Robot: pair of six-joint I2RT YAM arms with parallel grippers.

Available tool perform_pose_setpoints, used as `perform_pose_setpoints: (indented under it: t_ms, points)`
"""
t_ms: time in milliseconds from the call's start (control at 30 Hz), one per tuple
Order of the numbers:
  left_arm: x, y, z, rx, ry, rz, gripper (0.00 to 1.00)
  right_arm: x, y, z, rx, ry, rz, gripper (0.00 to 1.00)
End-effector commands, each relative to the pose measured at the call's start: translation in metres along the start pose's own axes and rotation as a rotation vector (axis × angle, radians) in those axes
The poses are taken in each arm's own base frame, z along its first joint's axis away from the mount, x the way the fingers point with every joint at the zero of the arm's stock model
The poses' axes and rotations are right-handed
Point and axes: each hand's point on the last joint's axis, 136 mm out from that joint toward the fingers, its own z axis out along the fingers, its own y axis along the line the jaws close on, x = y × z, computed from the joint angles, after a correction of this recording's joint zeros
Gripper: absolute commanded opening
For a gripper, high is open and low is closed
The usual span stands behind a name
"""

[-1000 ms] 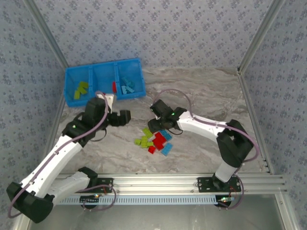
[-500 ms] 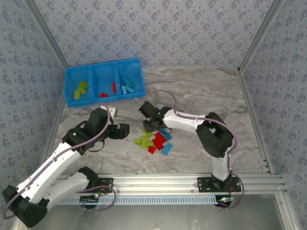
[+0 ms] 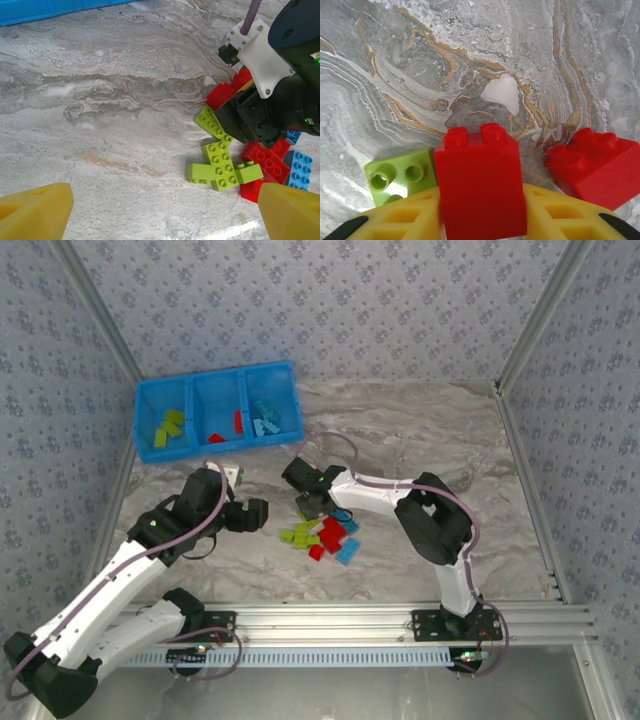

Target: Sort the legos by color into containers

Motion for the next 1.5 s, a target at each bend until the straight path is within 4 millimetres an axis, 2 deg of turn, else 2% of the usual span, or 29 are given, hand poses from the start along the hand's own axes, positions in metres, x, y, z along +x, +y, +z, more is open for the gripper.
perform_pose_setpoints:
  t_ms: [0,67,200,300,400,533,600,700,800,867,933,1033,1100,1300,1400,1467]
  points:
    - [0.001,0.002,-0.002,-0.010,-0.009,0.012,0.95,-0.008,-0.002,-0.006,0.029,-0.016,0.004,0.36]
    - [0.001,0.005,-0.006,-0.019,-0.008,0.005,0.96,-0.018,-0.001,-0.019,0.006,-0.065,0.022,0.30]
    - [-0.008,0.016,-0.031,-0.070,-0.061,-0.080,0.99,-0.056,0.011,-0.077,-0.125,-0.292,0.070,0.28]
    - [-0.020,0.030,-0.055,-0.123,-0.153,-0.161,0.99,-0.100,0.022,-0.118,-0.201,-0.481,0.085,0.28]
    - [-0.029,0.045,-0.072,-0.182,-0.229,-0.226,0.99,-0.152,0.036,-0.137,-0.219,-0.635,0.064,0.29]
    - [-0.036,0.058,-0.089,-0.243,-0.291,-0.277,0.99,-0.218,0.055,-0.127,-0.216,-0.760,0.048,0.28]
    - [-0.039,0.061,-0.095,-0.254,-0.313,-0.282,0.99,-0.247,0.070,-0.112,-0.211,-0.792,0.015,0.28]
    - [-0.041,0.062,-0.098,-0.255,-0.327,-0.279,0.99,-0.278,0.091,-0.091,-0.179,-0.828,-0.060,0.28]
    - [-0.042,0.060,-0.097,-0.249,-0.321,-0.271,0.99,-0.301,0.099,-0.070,-0.140,-0.853,-0.099,0.28]
    - [-0.041,0.060,-0.095,-0.252,-0.317,-0.268,0.99,-0.312,0.099,-0.055,-0.109,-0.886,-0.112,0.28]
    - [-0.040,0.060,-0.094,-0.252,-0.315,-0.268,0.99,-0.323,0.097,-0.050,-0.110,-0.940,-0.103,0.29]
    - [-0.039,0.060,-0.092,-0.253,-0.306,-0.266,0.99,-0.335,0.093,-0.058,-0.136,-1.012,-0.073,0.43]
    - [-0.037,0.061,-0.091,-0.257,-0.299,-0.267,0.99,-0.342,0.088,-0.074,-0.169,-1.035,-0.046,0.53]
    - [-0.033,0.059,-0.086,-0.248,-0.283,-0.283,0.99,-0.340,0.099,-0.131,-0.251,-1.035,-0.051,0.58]
    - [-0.032,0.051,-0.078,-0.210,-0.255,-0.271,0.99,-0.327,0.100,-0.159,-0.302,-0.964,-0.035,0.58]
    - [-0.032,0.042,-0.067,-0.183,-0.212,-0.251,0.99,-0.310,0.088,-0.179,-0.303,-0.894,-0.013,0.59]
